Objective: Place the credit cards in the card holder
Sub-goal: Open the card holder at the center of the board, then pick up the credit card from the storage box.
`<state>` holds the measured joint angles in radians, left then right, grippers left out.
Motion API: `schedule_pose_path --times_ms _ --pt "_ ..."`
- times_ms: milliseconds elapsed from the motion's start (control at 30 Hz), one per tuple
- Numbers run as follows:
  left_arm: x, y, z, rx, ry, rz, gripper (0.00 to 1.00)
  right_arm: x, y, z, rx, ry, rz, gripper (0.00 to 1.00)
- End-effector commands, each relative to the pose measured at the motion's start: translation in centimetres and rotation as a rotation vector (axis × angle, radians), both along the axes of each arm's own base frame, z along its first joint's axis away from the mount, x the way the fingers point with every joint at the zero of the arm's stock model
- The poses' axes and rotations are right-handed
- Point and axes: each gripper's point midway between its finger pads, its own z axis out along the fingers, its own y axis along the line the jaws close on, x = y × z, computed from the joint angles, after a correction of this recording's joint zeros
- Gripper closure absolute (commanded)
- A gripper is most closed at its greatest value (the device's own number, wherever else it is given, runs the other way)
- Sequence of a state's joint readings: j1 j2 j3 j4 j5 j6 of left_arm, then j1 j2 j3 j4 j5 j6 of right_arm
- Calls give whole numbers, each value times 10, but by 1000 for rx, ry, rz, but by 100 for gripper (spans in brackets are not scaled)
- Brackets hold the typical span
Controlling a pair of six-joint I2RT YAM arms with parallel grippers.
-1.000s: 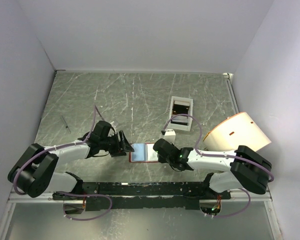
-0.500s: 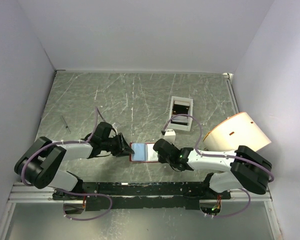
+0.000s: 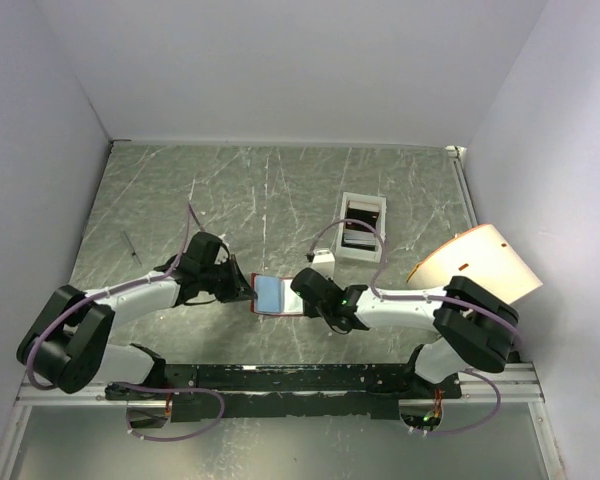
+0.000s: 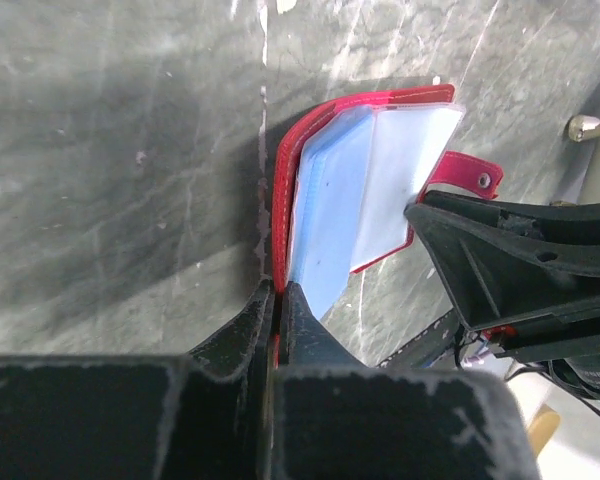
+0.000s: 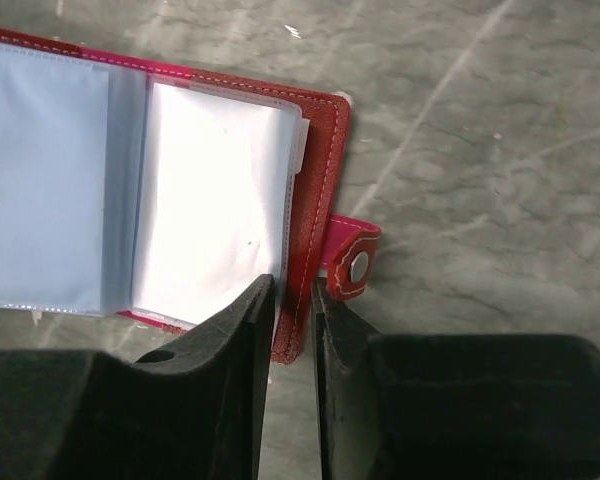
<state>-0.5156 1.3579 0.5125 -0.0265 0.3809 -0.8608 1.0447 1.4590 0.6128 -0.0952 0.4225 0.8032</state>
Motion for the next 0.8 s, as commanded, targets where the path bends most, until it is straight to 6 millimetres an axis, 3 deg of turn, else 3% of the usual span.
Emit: schedule_pose_path --times_ms 0,267,467,600,767 --pt "8 16 8 68 -57 -6 93 4 18 2 10 -8 70 77" --pt "7 11 21 36 -93 -50 93 11 32 15 10 -46 159 73" --pt "6 5 28 11 -101 -84 93 19 45 56 79 -66 251 70" --pt "3 0 36 -32 -114 -103 93 36 37 85 44 -123 275 65" --pt "1 -2 39 -37 -103 -133 93 67 19 91 -13 -130 274 64"
